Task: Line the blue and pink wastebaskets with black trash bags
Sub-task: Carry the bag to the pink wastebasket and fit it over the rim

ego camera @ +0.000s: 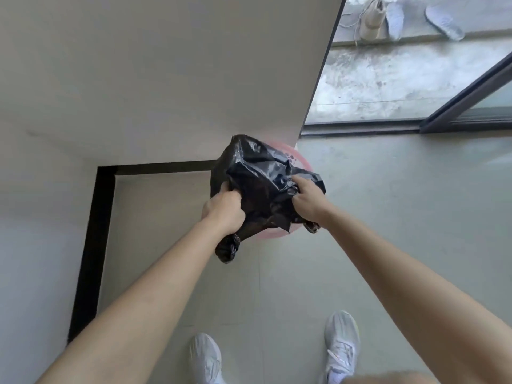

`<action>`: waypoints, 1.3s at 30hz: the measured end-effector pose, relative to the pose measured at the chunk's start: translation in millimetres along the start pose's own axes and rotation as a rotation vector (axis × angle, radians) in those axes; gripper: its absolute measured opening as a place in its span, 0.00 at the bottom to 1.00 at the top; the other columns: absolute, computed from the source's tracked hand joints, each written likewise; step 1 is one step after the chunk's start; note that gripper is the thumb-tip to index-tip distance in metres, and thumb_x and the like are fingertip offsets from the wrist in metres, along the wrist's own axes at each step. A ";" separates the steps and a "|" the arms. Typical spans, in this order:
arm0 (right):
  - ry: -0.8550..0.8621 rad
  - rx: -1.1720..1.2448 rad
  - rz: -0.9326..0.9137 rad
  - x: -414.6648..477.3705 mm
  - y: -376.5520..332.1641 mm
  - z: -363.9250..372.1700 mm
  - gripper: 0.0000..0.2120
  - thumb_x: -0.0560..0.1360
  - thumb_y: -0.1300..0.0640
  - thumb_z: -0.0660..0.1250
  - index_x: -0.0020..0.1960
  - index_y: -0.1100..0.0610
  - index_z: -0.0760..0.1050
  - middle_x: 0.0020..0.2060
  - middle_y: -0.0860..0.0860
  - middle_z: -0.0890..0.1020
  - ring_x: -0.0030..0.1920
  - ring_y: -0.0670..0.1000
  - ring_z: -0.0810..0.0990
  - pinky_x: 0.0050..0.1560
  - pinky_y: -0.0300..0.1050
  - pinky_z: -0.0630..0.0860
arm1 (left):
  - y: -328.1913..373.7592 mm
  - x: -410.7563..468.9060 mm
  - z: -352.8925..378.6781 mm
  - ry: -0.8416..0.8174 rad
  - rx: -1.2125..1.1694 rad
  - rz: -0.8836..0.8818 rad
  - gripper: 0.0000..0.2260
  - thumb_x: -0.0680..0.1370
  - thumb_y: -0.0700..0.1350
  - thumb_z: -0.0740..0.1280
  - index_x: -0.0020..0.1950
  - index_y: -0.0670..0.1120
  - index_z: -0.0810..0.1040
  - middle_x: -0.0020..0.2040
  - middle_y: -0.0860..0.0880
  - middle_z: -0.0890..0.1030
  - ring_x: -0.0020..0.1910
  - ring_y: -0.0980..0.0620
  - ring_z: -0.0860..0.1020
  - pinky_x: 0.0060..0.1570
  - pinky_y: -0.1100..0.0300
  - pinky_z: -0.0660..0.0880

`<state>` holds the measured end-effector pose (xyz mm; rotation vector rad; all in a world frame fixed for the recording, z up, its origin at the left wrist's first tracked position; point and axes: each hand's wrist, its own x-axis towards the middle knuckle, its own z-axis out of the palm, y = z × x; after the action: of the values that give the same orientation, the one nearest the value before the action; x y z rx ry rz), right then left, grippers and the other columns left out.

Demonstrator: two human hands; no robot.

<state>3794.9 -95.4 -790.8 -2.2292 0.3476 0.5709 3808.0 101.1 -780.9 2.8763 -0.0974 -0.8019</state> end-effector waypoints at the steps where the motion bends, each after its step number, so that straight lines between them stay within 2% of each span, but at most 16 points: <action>1: -0.005 0.023 -0.005 14.6 8.0 10.1 0.24 0.70 0.71 0.53 0.62 0.62 0.74 0.60 0.60 0.78 0.61 0.60 0.73 0.58 0.45 0.70 | -1.0 12.7 12.3 0.002 0.046 0.032 0.22 0.73 0.36 0.57 0.67 0.44 0.70 0.70 0.43 0.65 0.52 0.35 0.76 0.45 0.51 0.68; 6: -0.019 -0.021 -0.033 82.3 46.8 53.9 0.28 0.71 0.69 0.52 0.68 0.57 0.71 0.65 0.59 0.76 0.65 0.61 0.72 0.63 0.47 0.67 | 0.4 77.0 63.3 -0.002 0.045 0.085 0.23 0.74 0.36 0.57 0.69 0.42 0.66 0.74 0.40 0.60 0.55 0.33 0.75 0.50 0.49 0.70; 9: -0.071 -0.115 0.008 116.5 66.4 73.0 0.23 0.73 0.66 0.53 0.67 0.57 0.69 0.64 0.60 0.75 0.61 0.60 0.73 0.55 0.47 0.69 | 0.9 113.8 89.0 -0.059 -0.005 0.055 0.23 0.74 0.37 0.56 0.70 0.43 0.65 0.75 0.41 0.60 0.58 0.35 0.74 0.54 0.49 0.71; 10: -0.129 -0.199 0.034 127.6 72.4 78.5 0.21 0.75 0.64 0.53 0.67 0.58 0.69 0.64 0.60 0.75 0.61 0.59 0.74 0.53 0.46 0.68 | 1.3 126.0 97.9 -0.096 0.005 0.069 0.20 0.75 0.37 0.57 0.67 0.42 0.68 0.72 0.40 0.65 0.56 0.37 0.75 0.53 0.50 0.72; 12: -0.303 -0.456 0.087 144.5 80.0 86.8 0.21 0.78 0.62 0.52 0.70 0.61 0.67 0.66 0.59 0.73 0.63 0.59 0.74 0.54 0.47 0.70 | 1.1 145.5 114.1 -0.224 0.046 0.145 0.10 0.75 0.36 0.58 0.54 0.39 0.74 0.58 0.38 0.76 0.43 0.43 0.74 0.43 0.56 0.71; 14: -0.427 -0.700 0.080 153.5 83.2 94.8 0.21 0.79 0.60 0.52 0.70 0.62 0.69 0.66 0.59 0.74 0.59 0.58 0.75 0.56 0.48 0.71 | -3.0 159.7 130.0 -0.389 0.096 0.185 0.05 0.75 0.35 0.59 0.47 0.39 0.74 0.45 0.40 0.76 0.35 0.48 0.70 0.34 0.59 0.67; 18: -0.481 -0.882 0.006 141.8 71.1 90.0 0.20 0.77 0.56 0.57 0.67 0.59 0.73 0.61 0.56 0.78 0.50 0.55 0.76 0.48 0.46 0.72 | -7.5 152.7 125.9 -0.534 0.134 0.176 0.04 0.73 0.38 0.60 0.44 0.42 0.73 0.45 0.44 0.76 0.37 0.47 0.73 0.34 0.59 0.71; 21: -0.419 -0.801 -0.019 127.4 56.5 74.5 0.19 0.74 0.60 0.60 0.64 0.60 0.74 0.54 0.57 0.79 0.43 0.54 0.81 0.38 0.46 0.79 | -11.9 136.6 98.0 -0.390 0.075 0.177 0.04 0.71 0.43 0.64 0.42 0.47 0.70 0.46 0.46 0.78 0.38 0.47 0.77 0.32 0.56 0.76; 23: -0.280 -0.806 -0.139 125.4 50.0 63.8 0.17 0.73 0.65 0.58 0.61 0.63 0.73 0.53 0.59 0.79 0.40 0.54 0.79 0.34 0.45 0.76 | -20.6 132.1 76.6 -0.090 0.129 0.261 0.07 0.72 0.46 0.67 0.45 0.48 0.71 0.49 0.47 0.77 0.42 0.48 0.76 0.36 0.54 0.72; 26: 0.101 -0.858 -0.414 125.1 56.3 55.0 0.15 0.71 0.67 0.59 0.58 0.61 0.71 0.49 0.57 0.75 0.39 0.54 0.71 0.34 0.45 0.68 | -37.9 129.3 62.9 0.401 0.114 0.352 0.10 0.76 0.46 0.63 0.57 0.47 0.75 0.56 0.48 0.75 0.50 0.43 0.76 0.42 0.53 0.71; 28: 0.365 -0.869 -0.526 124.7 66.7 51.7 0.12 0.72 0.64 0.59 0.55 0.61 0.72 0.41 0.55 0.70 0.37 0.54 0.68 0.32 0.45 0.63 | -51.7 128.5 64.1 0.617 0.112 0.322 0.10 0.78 0.42 0.60 0.57 0.45 0.75 0.57 0.45 0.74 0.51 0.40 0.76 0.42 0.49 0.73; 31: 0.546 -0.826 -0.463 114.0 80.7 42.8 0.08 0.75 0.57 0.56 0.49 0.59 0.70 0.37 0.55 0.69 0.36 0.57 0.74 0.31 0.45 0.63 | -70.1 126.0 70.1 0.644 0.007 0.155 0.08 0.79 0.39 0.58 0.55 0.42 0.73 0.56 0.41 0.75 0.47 0.39 0.76 0.39 0.49 0.71; 33: 0.586 -0.793 -0.301 105.8 88.9 27.8 0.13 0.73 0.51 0.56 0.50 0.60 0.71 0.41 0.58 0.74 0.41 0.61 0.78 0.36 0.47 0.66 | -80.0 125.0 69.9 0.563 -0.060 0.031 0.09 0.78 0.37 0.55 0.55 0.43 0.71 0.55 0.41 0.77 0.46 0.39 0.76 0.39 0.50 0.68; 34: 0.572 -0.774 -0.221 102.7 92.9 18.3 0.17 0.72 0.47 0.57 0.52 0.59 0.72 0.44 0.59 0.75 0.44 0.61 0.78 0.38 0.49 0.67 | -83.6 123.9 69.7 0.521 -0.060 0.006 0.12 0.78 0.36 0.55 0.59 0.45 0.71 0.57 0.42 0.77 0.48 0.39 0.76 0.40 0.51 0.69; 37: 0.285 -0.679 -0.106 94.8 97.5 -0.9 0.30 0.67 0.35 0.56 0.61 0.55 0.68 0.51 0.58 0.72 0.49 0.60 0.75 0.45 0.51 0.71 | -85.9 120.3 77.2 0.488 -0.069 0.100 0.23 0.76 0.36 0.58 0.70 0.49 0.64 0.63 0.43 0.74 0.55 0.40 0.77 0.45 0.49 0.73; 39: 0.159 -0.658 -0.175 91.1 96.2 1.0 0.36 0.65 0.31 0.53 0.67 0.50 0.64 0.52 0.55 0.69 0.53 0.59 0.72 0.51 0.52 0.69 | -80.8 119.4 82.6 0.506 -0.184 0.180 0.24 0.75 0.37 0.59 0.70 0.51 0.65 0.65 0.45 0.75 0.59 0.41 0.75 0.50 0.48 0.74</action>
<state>3832.6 -162.7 -898.5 -2.9115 0.0343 0.4548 3868.9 157.6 -924.8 2.7455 -0.2050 -0.0379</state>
